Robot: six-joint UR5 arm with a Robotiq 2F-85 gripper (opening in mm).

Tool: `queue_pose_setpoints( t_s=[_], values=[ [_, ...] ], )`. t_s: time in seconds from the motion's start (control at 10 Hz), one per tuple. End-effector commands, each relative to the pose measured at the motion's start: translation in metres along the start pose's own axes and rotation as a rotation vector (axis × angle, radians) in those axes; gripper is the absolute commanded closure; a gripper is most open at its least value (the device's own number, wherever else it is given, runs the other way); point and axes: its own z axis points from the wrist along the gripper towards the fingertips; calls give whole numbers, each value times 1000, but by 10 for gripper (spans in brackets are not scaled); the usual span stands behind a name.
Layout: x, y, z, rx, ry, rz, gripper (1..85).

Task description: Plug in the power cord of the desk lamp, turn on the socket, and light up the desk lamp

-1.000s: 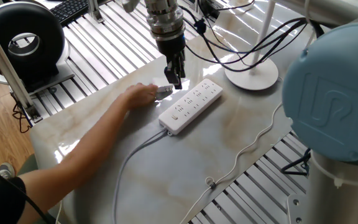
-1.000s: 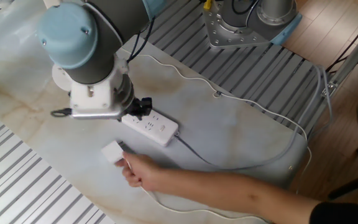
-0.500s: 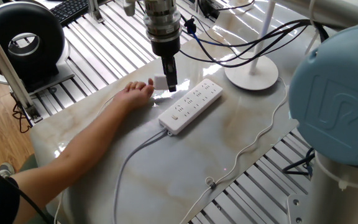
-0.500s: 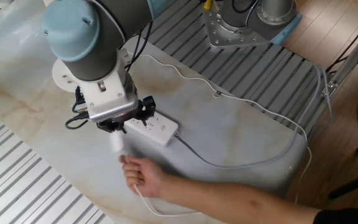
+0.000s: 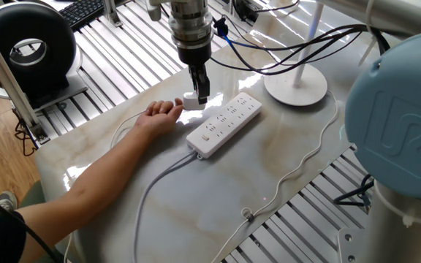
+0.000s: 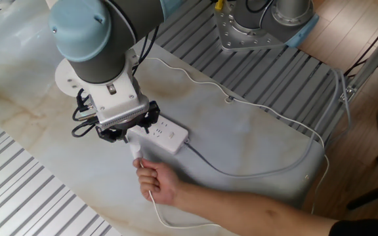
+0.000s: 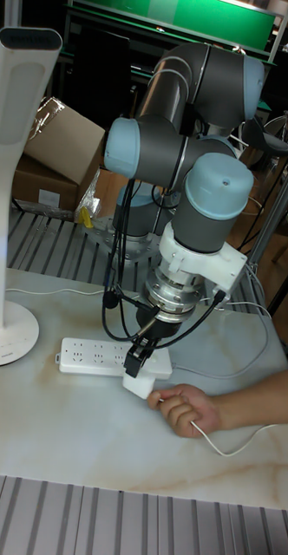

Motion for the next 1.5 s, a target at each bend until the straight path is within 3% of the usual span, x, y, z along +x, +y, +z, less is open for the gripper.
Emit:
queue_pose_setpoints(
  t_s=[0.0,0.9,1.2,1.3,1.4],
  values=[
    [-13,-5,-1,18,-48,-3,347],
    [-18,-10,9,21,-70,16,387],
    [-22,-6,10,10,-84,61,437],
    [-22,-3,10,2,-80,142,743],
    [-23,-2,9,5,-84,179,847]
  ],
)
